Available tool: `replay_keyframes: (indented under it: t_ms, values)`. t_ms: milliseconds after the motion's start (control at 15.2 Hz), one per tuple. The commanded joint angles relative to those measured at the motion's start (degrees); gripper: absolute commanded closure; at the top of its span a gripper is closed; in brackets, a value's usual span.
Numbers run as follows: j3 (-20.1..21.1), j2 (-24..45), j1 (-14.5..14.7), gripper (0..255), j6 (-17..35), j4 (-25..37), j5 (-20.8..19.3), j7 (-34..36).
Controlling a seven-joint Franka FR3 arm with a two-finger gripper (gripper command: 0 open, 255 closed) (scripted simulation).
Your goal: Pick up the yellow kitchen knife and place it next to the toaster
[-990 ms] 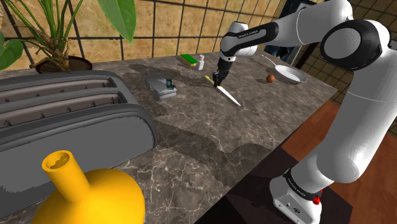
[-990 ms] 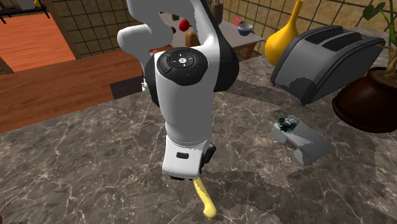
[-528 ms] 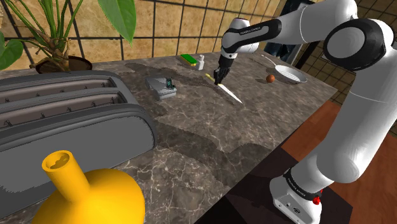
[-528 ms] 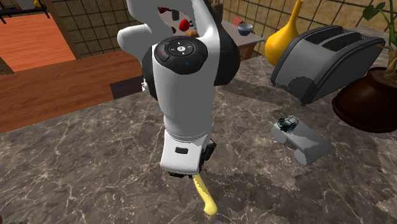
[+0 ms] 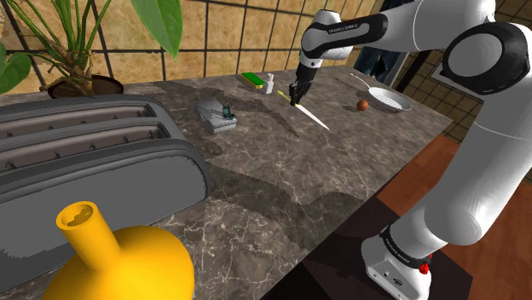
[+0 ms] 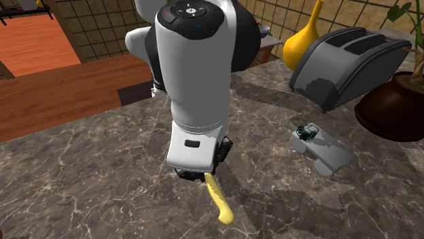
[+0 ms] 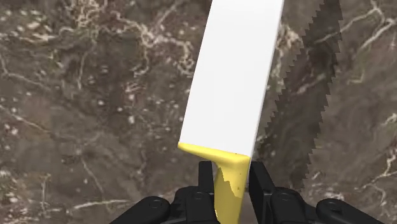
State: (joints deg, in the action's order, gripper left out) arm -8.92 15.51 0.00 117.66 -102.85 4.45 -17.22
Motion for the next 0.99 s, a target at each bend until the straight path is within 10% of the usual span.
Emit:
replay_keyframes:
  t_ms: [0, 924]
  values:
    - [0.0, -0.4, 0.0, 255, -1.4, 1.0, -0.1, 0.1]
    - [-0.2, -2.7, 0.0, 255, -11.4, 8.7, -0.7, 0.7]
